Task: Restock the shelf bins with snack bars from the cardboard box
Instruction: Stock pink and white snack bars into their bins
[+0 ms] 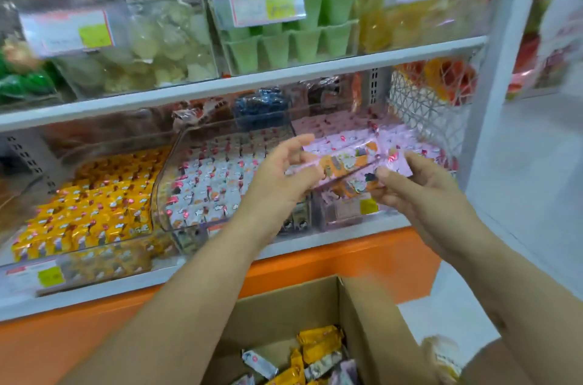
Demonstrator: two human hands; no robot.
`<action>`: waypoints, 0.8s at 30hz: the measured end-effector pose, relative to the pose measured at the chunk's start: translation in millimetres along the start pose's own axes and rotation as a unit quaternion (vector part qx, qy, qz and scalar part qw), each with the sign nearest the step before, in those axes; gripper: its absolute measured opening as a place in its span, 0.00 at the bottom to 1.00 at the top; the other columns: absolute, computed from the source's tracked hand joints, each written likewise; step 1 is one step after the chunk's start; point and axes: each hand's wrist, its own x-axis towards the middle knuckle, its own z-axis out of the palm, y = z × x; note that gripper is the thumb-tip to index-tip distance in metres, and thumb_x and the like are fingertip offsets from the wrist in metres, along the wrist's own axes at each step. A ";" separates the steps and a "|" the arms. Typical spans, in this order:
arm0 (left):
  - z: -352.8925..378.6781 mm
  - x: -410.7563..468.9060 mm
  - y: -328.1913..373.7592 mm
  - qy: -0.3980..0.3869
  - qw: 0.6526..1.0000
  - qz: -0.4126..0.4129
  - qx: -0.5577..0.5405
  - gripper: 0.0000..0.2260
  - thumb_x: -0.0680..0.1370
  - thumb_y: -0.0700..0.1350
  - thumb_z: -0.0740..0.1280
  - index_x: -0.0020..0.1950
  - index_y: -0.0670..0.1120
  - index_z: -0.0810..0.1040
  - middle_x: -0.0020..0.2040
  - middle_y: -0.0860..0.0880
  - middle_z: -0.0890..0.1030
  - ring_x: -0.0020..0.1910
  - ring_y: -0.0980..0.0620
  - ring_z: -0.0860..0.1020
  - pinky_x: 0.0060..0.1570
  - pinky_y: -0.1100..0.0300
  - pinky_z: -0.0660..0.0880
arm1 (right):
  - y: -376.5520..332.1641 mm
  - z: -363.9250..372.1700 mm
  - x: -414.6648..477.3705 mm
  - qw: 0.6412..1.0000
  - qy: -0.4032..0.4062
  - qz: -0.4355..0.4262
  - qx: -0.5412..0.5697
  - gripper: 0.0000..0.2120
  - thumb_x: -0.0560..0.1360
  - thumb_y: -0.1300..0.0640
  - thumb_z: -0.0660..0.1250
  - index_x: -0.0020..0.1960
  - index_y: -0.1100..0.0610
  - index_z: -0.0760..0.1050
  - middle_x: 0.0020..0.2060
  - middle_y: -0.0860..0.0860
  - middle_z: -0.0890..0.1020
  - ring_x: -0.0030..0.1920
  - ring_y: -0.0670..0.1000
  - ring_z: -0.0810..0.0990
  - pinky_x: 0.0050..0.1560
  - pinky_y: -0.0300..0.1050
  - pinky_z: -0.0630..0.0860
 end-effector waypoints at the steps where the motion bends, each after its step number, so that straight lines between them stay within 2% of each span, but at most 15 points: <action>1: 8.2 6.0 2.3 -0.039 0.997 0.013 0.064 0.17 0.76 0.39 0.68 0.57 0.60 0.74 0.51 0.53 0.75 0.44 0.56 0.79 0.50 0.58 0.76 | -2.6 -6.5 4.2 0.999 0.021 -0.030 -0.002 0.11 0.69 0.52 0.74 0.49 0.52 0.77 0.38 0.47 0.83 0.44 0.53 0.82 0.51 0.49 0.76; 3: 28.7 17.2 11.2 -0.111 0.983 0.039 0.143 0.19 0.77 0.38 0.67 0.62 0.57 0.71 0.49 0.56 0.74 0.44 0.59 0.79 0.45 0.63 0.76 | -9.9 -17.5 10.3 0.995 0.062 -0.079 -0.012 0.15 0.69 0.49 0.74 0.53 0.50 0.78 0.46 0.47 0.84 0.51 0.52 0.82 0.53 0.49 0.76; 4: 39.9 23.7 16.2 -0.131 0.973 0.061 0.181 0.21 0.76 0.38 0.67 0.65 0.56 0.70 0.50 0.56 0.73 0.44 0.62 0.79 0.43 0.66 0.76 | -13.2 -22.6 12.4 0.991 0.085 -0.103 -0.028 0.13 0.70 0.51 0.72 0.54 0.49 0.78 0.48 0.47 0.84 0.52 0.50 0.82 0.53 0.48 0.76; 6: 61.6 39.5 25.4 -0.140 0.948 0.106 0.265 0.24 0.76 0.39 0.68 0.68 0.55 0.68 0.52 0.58 0.73 0.45 0.65 0.77 0.40 0.73 0.74 | -17.8 -34.2 16.9 0.977 0.129 -0.156 -0.070 0.11 0.74 0.57 0.71 0.54 0.48 0.77 0.48 0.47 0.84 0.51 0.49 0.82 0.50 0.44 0.77; 9: 87.4 64.8 31.1 -0.135 0.930 0.128 0.316 0.22 0.75 0.44 0.69 0.68 0.53 0.68 0.56 0.55 0.77 0.49 0.62 0.77 0.38 0.75 0.73 | -21.4 -49.6 24.4 0.962 0.158 -0.200 -0.098 0.16 0.75 0.64 0.68 0.54 0.45 0.72 0.48 0.46 0.81 0.44 0.42 0.81 0.41 0.33 0.76; 11: 99.5 80.7 28.8 -0.125 0.932 0.119 0.320 0.20 0.75 0.47 0.69 0.65 0.51 0.70 0.55 0.54 0.78 0.49 0.60 0.78 0.39 0.74 0.72 | -21.1 -59.8 31.0 0.962 0.159 -0.195 -0.109 0.17 0.75 0.65 0.67 0.53 0.44 0.70 0.48 0.47 0.80 0.41 0.41 0.81 0.39 0.33 0.76; 14: 110.8 96.7 24.9 -0.116 0.924 0.118 0.345 0.18 0.75 0.48 0.70 0.61 0.51 0.69 0.56 0.54 0.77 0.46 0.57 0.80 0.42 0.69 0.72 | -14.1 -77.2 42.0 0.962 0.141 -0.173 -0.154 0.16 0.75 0.64 0.67 0.52 0.43 0.71 0.48 0.47 0.81 0.44 0.46 0.81 0.44 0.40 0.78; 16: 115.8 100.6 21.7 -0.127 0.913 0.127 0.367 0.23 0.74 0.47 0.71 0.65 0.53 0.65 0.60 0.54 0.74 0.42 0.55 0.81 0.43 0.63 0.75 | -7.6 -86.9 48.9 0.962 0.130 -0.153 -0.187 0.14 0.75 0.62 0.67 0.51 0.44 0.72 0.48 0.47 0.82 0.47 0.48 0.81 0.49 0.47 0.79; 18: 117.7 101.6 16.4 -0.133 0.893 0.143 0.406 0.32 0.75 0.46 0.70 0.72 0.58 0.57 0.63 0.52 0.73 0.39 0.53 0.81 0.45 0.54 0.78 | -1.2 -92.4 55.4 0.962 0.109 -0.140 -0.207 0.11 0.76 0.61 0.67 0.52 0.45 0.73 0.48 0.45 0.81 0.49 0.47 0.80 0.52 0.47 0.79; 20: 116.1 101.9 10.1 -0.131 0.877 0.156 0.435 0.36 0.75 0.46 0.69 0.74 0.64 0.50 0.61 0.52 0.73 0.38 0.52 0.80 0.44 0.49 0.79 | 4.5 -94.4 64.3 0.959 0.098 -0.133 -0.232 0.11 0.76 0.60 0.66 0.55 0.47 0.74 0.49 0.44 0.81 0.50 0.45 0.80 0.52 0.46 0.78; 22: 113.6 103.3 2.5 -0.113 0.871 0.175 0.445 0.33 0.76 0.47 0.67 0.73 0.65 0.53 0.64 0.53 0.72 0.43 0.54 0.79 0.46 0.53 0.78 | 9.4 -95.4 73.1 0.958 0.103 -0.123 -0.238 0.11 0.76 0.59 0.67 0.57 0.49 0.73 0.51 0.44 0.80 0.51 0.45 0.79 0.53 0.47 0.78; 24: 109.2 107.0 -6.8 -0.081 0.868 0.192 0.450 0.25 0.77 0.48 0.66 0.70 0.62 0.60 0.64 0.55 0.72 0.52 0.54 0.76 0.49 0.60 0.72 | 15.1 -95.1 79.8 0.959 0.103 -0.109 -0.241 0.12 0.76 0.58 0.67 0.58 0.49 0.72 0.51 0.45 0.80 0.50 0.45 0.80 0.52 0.46 0.78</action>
